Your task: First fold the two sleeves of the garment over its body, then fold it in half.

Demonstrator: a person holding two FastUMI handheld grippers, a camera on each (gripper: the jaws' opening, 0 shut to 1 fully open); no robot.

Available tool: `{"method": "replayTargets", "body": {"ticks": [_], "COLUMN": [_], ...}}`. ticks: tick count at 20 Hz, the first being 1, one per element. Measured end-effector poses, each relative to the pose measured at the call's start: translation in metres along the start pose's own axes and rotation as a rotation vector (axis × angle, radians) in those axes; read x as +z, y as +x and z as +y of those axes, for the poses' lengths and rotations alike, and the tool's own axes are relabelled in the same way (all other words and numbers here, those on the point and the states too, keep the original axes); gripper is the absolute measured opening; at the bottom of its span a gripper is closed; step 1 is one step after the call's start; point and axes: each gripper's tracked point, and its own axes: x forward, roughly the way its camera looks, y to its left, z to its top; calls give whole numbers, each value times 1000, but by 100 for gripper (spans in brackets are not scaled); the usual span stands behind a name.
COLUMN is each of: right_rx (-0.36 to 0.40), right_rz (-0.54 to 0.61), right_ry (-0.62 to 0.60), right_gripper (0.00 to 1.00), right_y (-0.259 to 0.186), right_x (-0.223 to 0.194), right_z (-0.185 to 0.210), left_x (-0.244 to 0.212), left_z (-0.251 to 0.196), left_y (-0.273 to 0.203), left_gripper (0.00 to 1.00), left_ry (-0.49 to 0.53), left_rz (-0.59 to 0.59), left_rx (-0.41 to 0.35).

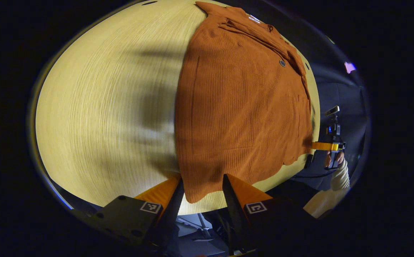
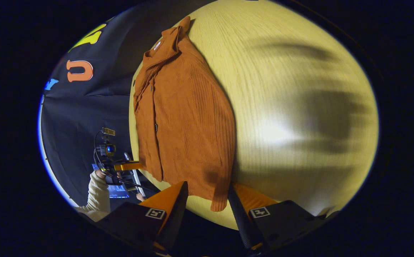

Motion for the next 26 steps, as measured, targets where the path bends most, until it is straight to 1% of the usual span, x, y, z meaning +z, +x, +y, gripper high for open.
{"method": "replayTargets", "body": {"ticks": [1,2,3,4,5,6,7,8,9,10,11,12,13,15,17,18,20,22,25,26], "right_rx": [13,-2,-6,4,14,20,22,13,-51,-54,-58,-64,-75,-96,-129,-129,-91,-71,1,15], "right_rz": [2,5,3,-1,-4,-6,-9,-14,-16,-19,-18,-20,-26,-36,-34,-41,-67,-118,-180,-201], "right_ry": [15,19,26,41,56,68,71,58,28,24,12,4,-3,-67,-107,-118,-125,-166,-225,-243], "right_gripper": [69,70,67,56,45,45,45,45,48,43,7,14,12,8,8,8,8,8,8,5], "right_y": [3,8,9,11,9,9,9,10,10,13,12,12,16,12,13,10,4,-11,-34,-39], "right_x": [-1,-3,-3,-3,-3,-2,-2,-2,-4,-1,-1,0,0,-3,-4,-1,7,14,26,35], "right_z": [3,1,-1,0,1,1,2,0,-13,-11,-10,-10,-7,-7,-6,-1,20,37,84,99], "left_x": [0,1,2,2,1,1,1,1,2,3,3,5,7,6,7,7,3,11,39,51], "left_z": [1,1,1,1,4,6,10,11,13,13,13,13,14,7,10,7,2,-2,-30,-39], "left_y": [0,-2,-5,-10,-12,-14,-15,-15,-16,-17,-17,-18,-20,-21,-25,-29,-41,-55,-79,-87], "left_gripper": [69,63,67,47,41,23,21,16,14,11,10,7,6,4,3,3,3,3,3,3], "left_ry": [-21,-42,-62,-86,-106,-125,-130,-117,-100,-73,-50,-38,-30,-5,15,13,10,14,26,41], "left_rz": [-1,-7,-12,-19,-24,-31,-34,-38,-45,-48,-50,-48,-49,-58,-71,-75,-88,-131,-210,-233], "left_rx": [-10,-13,-9,-16,-27,-40,-47,-51,-49,-34,-18,-3,8,14,5,-6,-19,-4,-37,-47]}}
